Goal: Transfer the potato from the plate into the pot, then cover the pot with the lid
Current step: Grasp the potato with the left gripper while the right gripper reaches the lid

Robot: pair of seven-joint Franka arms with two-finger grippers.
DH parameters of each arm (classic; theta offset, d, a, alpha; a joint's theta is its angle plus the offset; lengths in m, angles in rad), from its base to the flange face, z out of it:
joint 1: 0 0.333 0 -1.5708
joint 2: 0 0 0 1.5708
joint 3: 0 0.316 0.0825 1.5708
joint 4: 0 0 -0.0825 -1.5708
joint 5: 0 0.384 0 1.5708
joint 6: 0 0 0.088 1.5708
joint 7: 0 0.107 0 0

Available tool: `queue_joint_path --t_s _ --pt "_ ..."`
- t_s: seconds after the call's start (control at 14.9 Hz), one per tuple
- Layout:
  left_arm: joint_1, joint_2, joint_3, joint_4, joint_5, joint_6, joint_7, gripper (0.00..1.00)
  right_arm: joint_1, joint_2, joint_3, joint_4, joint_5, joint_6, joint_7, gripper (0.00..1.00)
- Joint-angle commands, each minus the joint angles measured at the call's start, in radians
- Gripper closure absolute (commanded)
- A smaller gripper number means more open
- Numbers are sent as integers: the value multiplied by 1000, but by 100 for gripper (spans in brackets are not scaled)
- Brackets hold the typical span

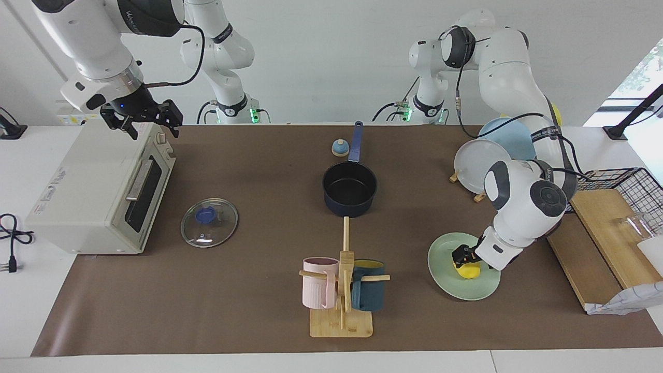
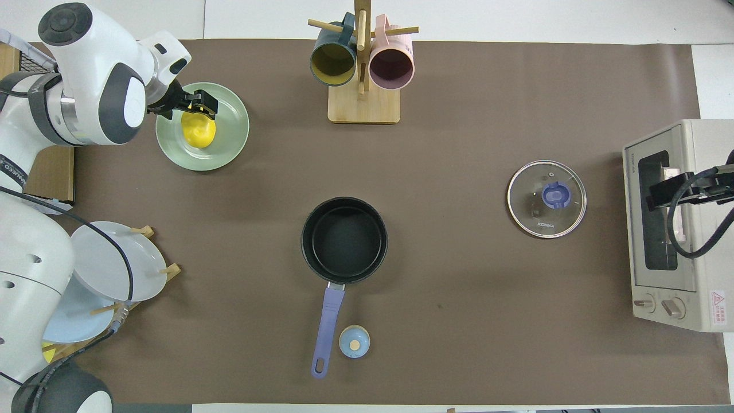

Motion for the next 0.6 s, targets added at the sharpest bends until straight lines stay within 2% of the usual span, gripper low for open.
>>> queue_joint_path --t_s 0.0,0.07,0.13,0.2,0.33,0.47,0.54 --pt "-15 -54 14 -109 20 83 -50 0 -4 -18 1 -12 11 -28 12 0" --pt "-17 -60 14 -127 20 97 -52 0 -5 -25 3 -31 11 -21 -3 0" --pt "-17 -61 14 -128 20 97 -52 9 -5 -39 3 -66 11 13 -25 0" --pt "-17 -61 14 -129 22 99 -52 28 2 -65 3 -135 11 104 -31 0" --pt "-14 -61 14 -123 22 93 -47 100 27 -130 18 -302 13 275 -23 0" --pt "-17 -65 14 -99 19 76 -46 100 73 -139 20 -419 13 442 -9 0" --pt "-15 -81 11 -89 11 64 -50 100 80 -118 21 -422 13 467 -5 0"
